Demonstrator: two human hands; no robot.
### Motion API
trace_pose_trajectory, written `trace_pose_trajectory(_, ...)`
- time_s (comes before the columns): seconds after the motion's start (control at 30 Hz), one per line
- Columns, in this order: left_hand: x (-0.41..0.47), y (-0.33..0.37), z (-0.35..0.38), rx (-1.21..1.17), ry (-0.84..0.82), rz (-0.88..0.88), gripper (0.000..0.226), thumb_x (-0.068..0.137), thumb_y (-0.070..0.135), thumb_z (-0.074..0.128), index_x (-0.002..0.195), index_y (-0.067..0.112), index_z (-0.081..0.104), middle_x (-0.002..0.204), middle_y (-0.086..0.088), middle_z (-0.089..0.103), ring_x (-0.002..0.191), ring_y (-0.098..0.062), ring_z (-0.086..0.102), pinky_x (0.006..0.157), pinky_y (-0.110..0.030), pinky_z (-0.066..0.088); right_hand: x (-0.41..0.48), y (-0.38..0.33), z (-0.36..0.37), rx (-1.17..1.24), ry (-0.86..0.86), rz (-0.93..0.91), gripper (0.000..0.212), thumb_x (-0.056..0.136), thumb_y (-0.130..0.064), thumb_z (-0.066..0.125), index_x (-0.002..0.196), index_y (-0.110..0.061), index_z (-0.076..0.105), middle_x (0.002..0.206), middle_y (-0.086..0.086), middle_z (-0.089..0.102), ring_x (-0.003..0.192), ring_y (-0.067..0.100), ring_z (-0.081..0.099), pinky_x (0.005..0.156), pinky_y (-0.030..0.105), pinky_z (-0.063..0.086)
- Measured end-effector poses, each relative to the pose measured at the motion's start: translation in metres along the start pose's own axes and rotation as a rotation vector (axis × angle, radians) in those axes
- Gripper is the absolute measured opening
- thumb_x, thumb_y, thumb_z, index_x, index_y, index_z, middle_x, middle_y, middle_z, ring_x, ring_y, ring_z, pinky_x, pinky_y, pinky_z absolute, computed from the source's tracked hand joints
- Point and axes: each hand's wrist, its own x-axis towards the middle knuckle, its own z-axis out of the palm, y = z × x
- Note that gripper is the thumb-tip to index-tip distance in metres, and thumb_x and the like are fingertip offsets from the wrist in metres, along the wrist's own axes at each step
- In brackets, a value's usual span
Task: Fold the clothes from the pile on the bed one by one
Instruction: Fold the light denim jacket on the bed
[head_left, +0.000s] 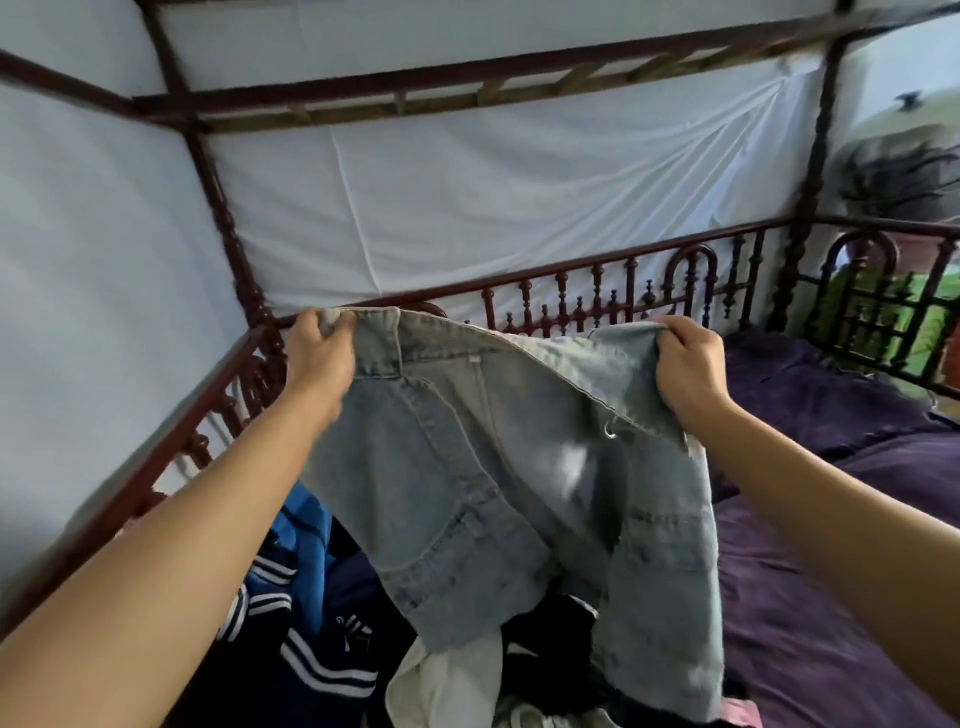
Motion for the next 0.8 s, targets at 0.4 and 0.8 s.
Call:
trace_pose_trajectory(0.4,-0.014,-0.002,0.023,0.349,-0.535,0.085,0.045,0.071,0.039,0.078,0.098,0.008,0.059,0.093,-0.009,0.064,0.088,-0.025,0.061,0.074,-0.032,0.047,-0.014,0.006,-0.081,-0.430,-0.770,0.026,0.051,0.062,-0.059,0.079,0.055,-0.015,0.053,0.055,-0.006,0.047,0.053,0.009,0.045,0.054,0.027,0.035)
trace_pose_trajectory(0.8,-0.060,0.060,0.098,-0.106,-0.624,0.196,0.016,0.061,0.013,0.060,0.074,0.017,0.069,0.071,0.002,0.066,0.069,-0.012,0.058,0.070,-0.028,0.047,-0.112,0.094,-0.075,-0.297,-1.183,0.345,0.025,0.056,-0.018,0.079,0.078,-0.023,0.071,0.082,-0.005,0.071,0.074,0.009,0.065,0.076,0.039,0.058)
